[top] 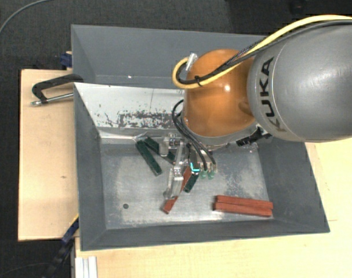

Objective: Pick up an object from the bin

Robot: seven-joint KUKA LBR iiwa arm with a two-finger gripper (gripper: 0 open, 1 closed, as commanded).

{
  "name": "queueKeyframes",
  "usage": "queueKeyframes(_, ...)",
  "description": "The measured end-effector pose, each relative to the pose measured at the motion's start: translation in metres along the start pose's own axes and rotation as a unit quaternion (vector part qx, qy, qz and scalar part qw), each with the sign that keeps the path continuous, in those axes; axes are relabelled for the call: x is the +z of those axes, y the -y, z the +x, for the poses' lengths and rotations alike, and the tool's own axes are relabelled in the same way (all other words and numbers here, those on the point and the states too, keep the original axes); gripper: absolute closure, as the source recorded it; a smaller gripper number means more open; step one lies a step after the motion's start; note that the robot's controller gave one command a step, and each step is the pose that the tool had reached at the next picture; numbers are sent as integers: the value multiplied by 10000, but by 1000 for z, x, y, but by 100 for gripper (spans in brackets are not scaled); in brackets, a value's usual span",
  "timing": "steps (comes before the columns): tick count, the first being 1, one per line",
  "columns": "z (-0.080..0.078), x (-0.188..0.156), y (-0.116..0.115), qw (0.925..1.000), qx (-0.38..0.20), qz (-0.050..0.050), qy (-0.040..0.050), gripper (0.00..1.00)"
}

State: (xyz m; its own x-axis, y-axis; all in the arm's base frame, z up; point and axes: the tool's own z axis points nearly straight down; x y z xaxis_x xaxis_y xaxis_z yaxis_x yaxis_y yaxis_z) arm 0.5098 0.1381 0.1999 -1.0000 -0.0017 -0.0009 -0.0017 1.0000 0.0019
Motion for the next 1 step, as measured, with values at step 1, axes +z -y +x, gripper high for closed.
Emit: queueKeyframes(1, -14, 131, 96, 9686, -2486, 9, -21, 0)
